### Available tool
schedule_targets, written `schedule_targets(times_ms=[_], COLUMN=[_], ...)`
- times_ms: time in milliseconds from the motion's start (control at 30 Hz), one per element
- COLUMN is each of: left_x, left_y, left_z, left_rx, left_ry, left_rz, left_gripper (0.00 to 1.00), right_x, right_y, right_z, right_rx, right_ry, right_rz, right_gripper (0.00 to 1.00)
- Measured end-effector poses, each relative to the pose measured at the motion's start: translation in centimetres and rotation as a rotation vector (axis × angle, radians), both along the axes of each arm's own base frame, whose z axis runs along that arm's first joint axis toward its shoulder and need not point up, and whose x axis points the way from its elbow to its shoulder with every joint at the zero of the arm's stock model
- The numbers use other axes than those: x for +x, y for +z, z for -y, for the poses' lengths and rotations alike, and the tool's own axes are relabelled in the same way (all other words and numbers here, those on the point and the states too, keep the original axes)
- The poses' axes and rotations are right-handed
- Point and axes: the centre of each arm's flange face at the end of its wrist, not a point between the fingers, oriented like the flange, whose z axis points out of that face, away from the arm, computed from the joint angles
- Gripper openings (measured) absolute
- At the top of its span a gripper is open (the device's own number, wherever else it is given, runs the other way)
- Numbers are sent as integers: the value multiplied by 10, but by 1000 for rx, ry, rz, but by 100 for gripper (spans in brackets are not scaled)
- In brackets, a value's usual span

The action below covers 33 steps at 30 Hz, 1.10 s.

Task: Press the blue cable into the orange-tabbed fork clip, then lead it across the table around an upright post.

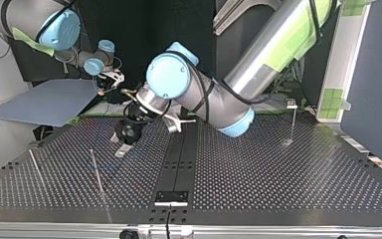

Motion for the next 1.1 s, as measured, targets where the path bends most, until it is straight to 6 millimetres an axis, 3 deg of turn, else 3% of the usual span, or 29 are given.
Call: schedule_targets(times_ms=[167, 567, 1100], left_x=[-11, -10, -16], left_y=[18, 30, 22], left_z=[12, 21, 8], left_rx=[24, 110, 286], left_ry=[-1, 42, 158], left_rz=[37, 67, 44], left_gripper=[100, 100, 100], right_x=[0, 2, 6], right_y=[0, 0, 1], right_z=[0, 0, 0], right_rx=[1, -1, -2], right_ry=[0, 6, 17], right_rz=[1, 0, 4], right_gripper=[0, 0, 0])
